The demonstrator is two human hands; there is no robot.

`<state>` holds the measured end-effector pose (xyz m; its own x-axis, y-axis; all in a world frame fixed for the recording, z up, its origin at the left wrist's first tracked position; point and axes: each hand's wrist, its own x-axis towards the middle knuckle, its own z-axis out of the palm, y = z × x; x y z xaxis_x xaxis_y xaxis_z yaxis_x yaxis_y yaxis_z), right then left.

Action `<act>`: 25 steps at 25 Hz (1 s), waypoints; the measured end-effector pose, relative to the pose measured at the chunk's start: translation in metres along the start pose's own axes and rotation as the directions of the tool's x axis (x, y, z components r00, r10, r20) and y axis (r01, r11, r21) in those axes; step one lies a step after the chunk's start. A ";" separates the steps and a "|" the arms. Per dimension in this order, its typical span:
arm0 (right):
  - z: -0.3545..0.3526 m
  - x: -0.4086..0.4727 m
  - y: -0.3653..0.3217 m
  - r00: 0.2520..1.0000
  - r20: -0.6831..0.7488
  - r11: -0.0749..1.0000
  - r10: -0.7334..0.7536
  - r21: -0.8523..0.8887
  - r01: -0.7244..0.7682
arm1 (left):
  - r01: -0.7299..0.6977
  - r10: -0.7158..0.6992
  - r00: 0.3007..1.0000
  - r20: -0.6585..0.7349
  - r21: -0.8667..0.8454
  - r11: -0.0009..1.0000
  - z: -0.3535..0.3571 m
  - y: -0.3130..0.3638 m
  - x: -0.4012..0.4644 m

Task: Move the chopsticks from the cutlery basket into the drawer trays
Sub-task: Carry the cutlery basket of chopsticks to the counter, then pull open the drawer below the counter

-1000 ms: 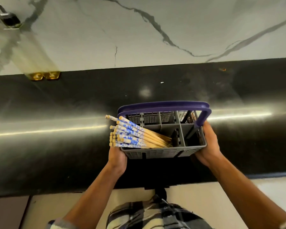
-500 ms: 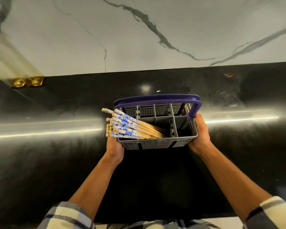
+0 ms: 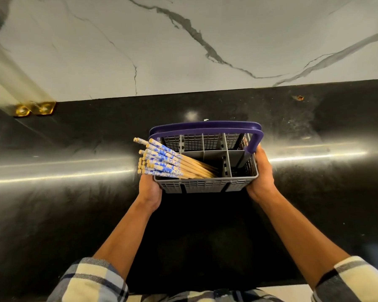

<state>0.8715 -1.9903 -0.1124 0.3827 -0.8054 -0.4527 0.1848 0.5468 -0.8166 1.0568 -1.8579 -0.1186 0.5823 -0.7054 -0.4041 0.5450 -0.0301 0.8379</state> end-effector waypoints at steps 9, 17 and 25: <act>-0.033 -0.021 0.012 0.992 0.052 0.992 -0.118 -0.044 0.120 | -0.250 0.251 0.968 -0.008 0.082 0.965 -0.031 -0.001 -0.032; -0.046 -0.108 0.038 0.980 0.047 0.978 -0.191 -0.073 0.194 | -0.273 0.260 0.961 0.096 0.163 0.948 -0.068 -0.024 -0.099; -0.058 -0.224 0.102 0.974 0.123 0.959 -0.190 -0.189 0.211 | -0.353 0.269 0.908 0.321 0.241 0.904 -0.094 -0.055 -0.207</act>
<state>0.7525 -1.7672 -0.1152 0.4494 -0.8600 -0.2415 0.0867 0.3111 -0.9464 0.9626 -1.6437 -0.1158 0.4821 -0.8758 -0.0236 0.1414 0.0512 0.9886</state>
